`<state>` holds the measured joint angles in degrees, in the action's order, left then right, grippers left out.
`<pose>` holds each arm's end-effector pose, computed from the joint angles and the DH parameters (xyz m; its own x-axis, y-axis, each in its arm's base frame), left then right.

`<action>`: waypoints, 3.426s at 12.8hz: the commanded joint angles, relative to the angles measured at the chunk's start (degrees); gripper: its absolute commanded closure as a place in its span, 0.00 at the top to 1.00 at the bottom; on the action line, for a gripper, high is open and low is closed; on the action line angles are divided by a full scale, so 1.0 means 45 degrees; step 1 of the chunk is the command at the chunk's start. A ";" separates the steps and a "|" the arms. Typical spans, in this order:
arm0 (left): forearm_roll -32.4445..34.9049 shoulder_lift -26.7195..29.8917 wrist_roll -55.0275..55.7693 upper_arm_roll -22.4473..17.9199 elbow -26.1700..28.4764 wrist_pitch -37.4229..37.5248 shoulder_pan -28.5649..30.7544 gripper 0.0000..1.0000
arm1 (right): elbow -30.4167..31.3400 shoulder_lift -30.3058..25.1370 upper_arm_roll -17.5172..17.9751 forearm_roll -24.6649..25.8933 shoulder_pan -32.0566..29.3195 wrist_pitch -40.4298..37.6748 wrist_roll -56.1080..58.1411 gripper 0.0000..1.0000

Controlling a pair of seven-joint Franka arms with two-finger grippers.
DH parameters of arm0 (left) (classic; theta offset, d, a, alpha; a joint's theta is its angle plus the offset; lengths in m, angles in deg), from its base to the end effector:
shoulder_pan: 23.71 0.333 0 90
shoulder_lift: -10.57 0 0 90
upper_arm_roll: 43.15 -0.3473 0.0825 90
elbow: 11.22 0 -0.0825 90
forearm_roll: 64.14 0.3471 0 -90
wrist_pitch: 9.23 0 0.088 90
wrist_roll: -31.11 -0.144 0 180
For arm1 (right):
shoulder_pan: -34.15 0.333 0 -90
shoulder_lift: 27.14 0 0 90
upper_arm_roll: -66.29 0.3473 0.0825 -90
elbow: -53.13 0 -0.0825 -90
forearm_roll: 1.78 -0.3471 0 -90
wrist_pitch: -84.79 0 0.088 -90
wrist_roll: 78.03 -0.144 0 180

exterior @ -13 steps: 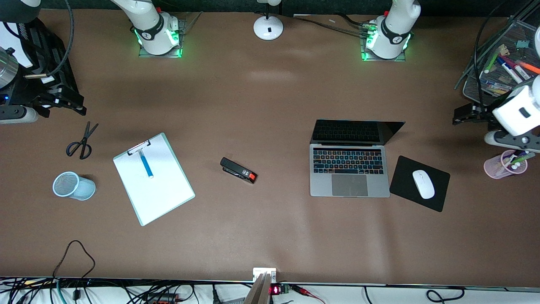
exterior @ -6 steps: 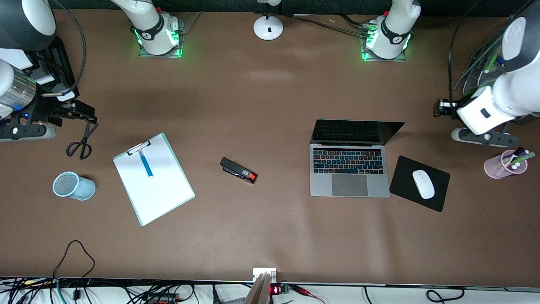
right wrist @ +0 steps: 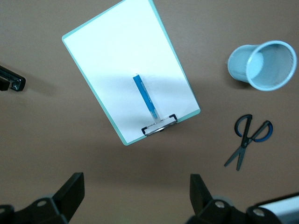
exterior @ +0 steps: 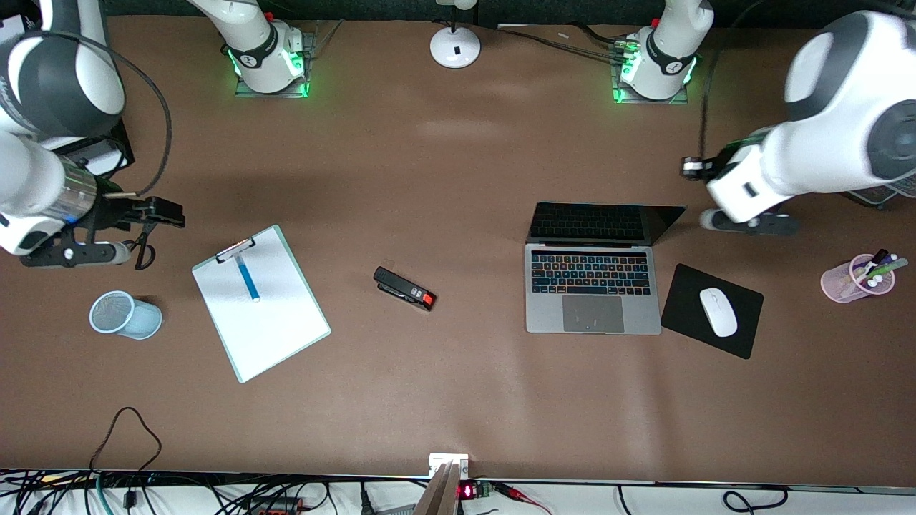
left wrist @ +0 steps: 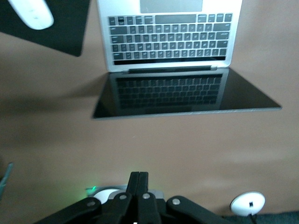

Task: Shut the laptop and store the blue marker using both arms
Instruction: 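Move the left gripper to the laptop lid while the right gripper reaches the marker, then grasp the blue marker with the right gripper while the left gripper presses the lid, then push the laptop lid down shut with the left gripper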

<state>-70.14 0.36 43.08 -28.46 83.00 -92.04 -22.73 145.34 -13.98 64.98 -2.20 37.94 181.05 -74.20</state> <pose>0.5109 -0.1317 0.4917 0.9225 -0.0399 -0.3839 -0.0149 -0.9976 0.0678 0.5794 0.0272 0.4839 0.9815 0.1083 -0.1578 0.1077 -0.9941 -0.0124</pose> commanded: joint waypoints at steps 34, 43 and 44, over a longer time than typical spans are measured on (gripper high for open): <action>0.3109 -0.3706 0.0933 0.1035 0.3831 -1.4526 0.0230 0.00 | 0.3377 0.4104 0.0330 -0.0044 0.0251 0.9877 0.7294 0.52; 0.3344 -0.5638 0.0874 0.0896 0.2855 -1.5814 0.0191 0.00 | 0.3181 0.4613 0.0330 -0.0044 0.0232 0.9956 0.7313 0.48; 0.3539 -0.5834 0.0875 0.0799 0.2737 -1.5895 0.0172 0.00 | 0.3181 0.4652 0.0330 -0.0044 0.0232 0.9976 0.7313 0.47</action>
<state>-56.90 -22.65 47.46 -24.28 98.27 -162.35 -21.89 160.52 6.28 66.22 -2.20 39.14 225.62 -42.13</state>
